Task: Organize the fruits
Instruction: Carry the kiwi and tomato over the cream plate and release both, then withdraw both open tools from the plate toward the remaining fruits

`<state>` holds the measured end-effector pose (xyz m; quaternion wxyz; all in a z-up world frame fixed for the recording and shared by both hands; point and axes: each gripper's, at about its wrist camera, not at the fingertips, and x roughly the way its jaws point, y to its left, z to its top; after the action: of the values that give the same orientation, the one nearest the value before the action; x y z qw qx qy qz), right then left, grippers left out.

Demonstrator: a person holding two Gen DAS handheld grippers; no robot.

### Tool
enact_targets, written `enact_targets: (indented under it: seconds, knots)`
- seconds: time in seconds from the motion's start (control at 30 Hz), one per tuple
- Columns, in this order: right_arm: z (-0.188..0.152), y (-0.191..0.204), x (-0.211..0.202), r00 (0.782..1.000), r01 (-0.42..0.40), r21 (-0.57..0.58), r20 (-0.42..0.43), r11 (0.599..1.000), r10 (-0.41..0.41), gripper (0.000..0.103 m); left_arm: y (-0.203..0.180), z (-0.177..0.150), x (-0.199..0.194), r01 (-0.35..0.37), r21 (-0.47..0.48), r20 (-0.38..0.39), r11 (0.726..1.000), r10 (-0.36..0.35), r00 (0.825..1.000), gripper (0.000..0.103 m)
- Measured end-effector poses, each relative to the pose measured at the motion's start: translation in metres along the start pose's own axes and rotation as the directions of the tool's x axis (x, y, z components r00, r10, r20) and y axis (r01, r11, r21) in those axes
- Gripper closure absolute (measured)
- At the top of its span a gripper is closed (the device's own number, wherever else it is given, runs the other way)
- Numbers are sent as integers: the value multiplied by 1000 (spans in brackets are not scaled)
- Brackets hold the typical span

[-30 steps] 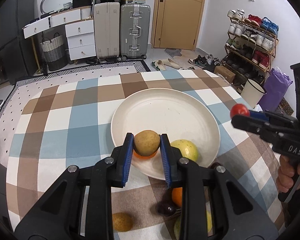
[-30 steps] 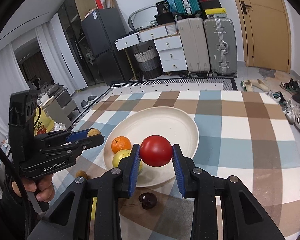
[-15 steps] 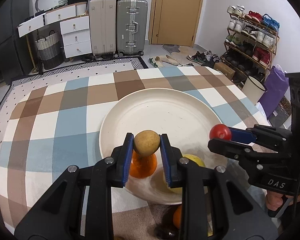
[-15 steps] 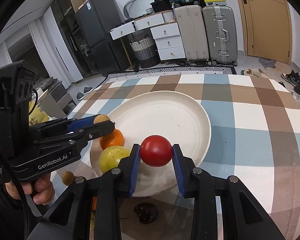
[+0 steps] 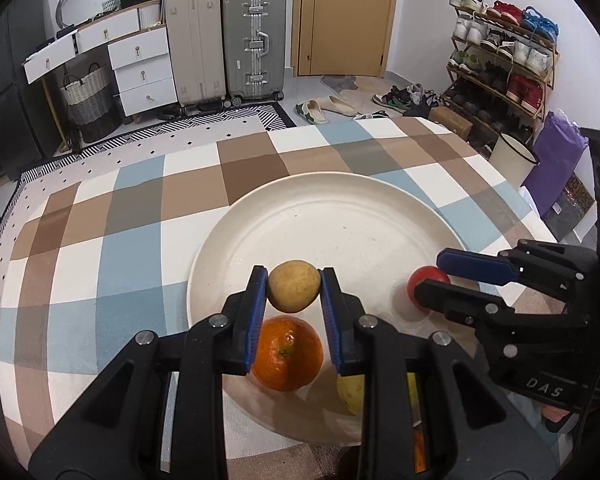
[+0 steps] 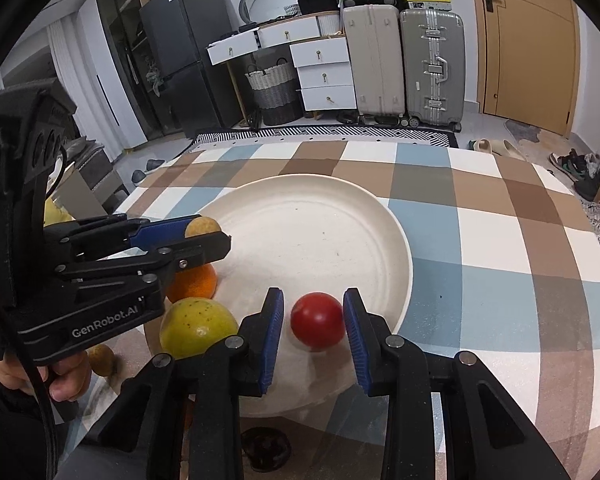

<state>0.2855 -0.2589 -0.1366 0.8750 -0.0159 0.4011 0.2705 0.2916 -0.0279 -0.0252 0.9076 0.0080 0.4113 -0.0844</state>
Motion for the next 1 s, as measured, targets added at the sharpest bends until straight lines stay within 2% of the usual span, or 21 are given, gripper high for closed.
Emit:
enact_targets:
  seconds: [0.13, 0.2, 0.27, 0.37, 0.43, 0.5, 0.53, 0.6, 1.0]
  knots:
    - [0, 0, -6, 1000, -10, 0, 19, 1000, 10, 71, -3, -1, -1, 19, 6, 1, 1000, -19, 1000, 79]
    - [-1, 0, -12, 999, 21, -10, 35, 1000, -21, 71, -6, -2, -4, 15, 17, 11, 1000, -16, 1000, 78]
    - [-3, -2, -18, 998, 38, -15, 42, 999, -38, 65, -5, -4, -9, 16, 11, 12, 1000, -17, 1000, 73]
    - [-6, -5, -32, 997, 59, -6, 56, 998, -58, 51, -2, -6, -18, 30, -18, 14, 999, -29, 999, 50]
    - [-10, -4, -41, 995, 76, -10, 63, 997, -75, 40, 0, -9, -29, 28, -38, 35, 999, -27, 999, 25]
    - [-13, -6, -51, 995, 72, 3, 66, 997, -72, 13, 2, -13, -43, 17, -51, 62, 999, -14, 998, 9]
    - [-16, -8, -57, 994, 71, 20, 81, 997, -73, 9, 3, -16, -51, 8, -56, 74, 998, -4, 997, 0]
    - [-20, -8, -67, 994, 60, 33, 89, 998, -63, 1, 5, -22, -66, -5, -60, 88, 998, 11, 996, 1]
    - [-46, 9, -117, 994, 28, 51, 107, 998, -34, 0, 19, -61, -145, -46, -98, 115, 994, 57, 992, 1]
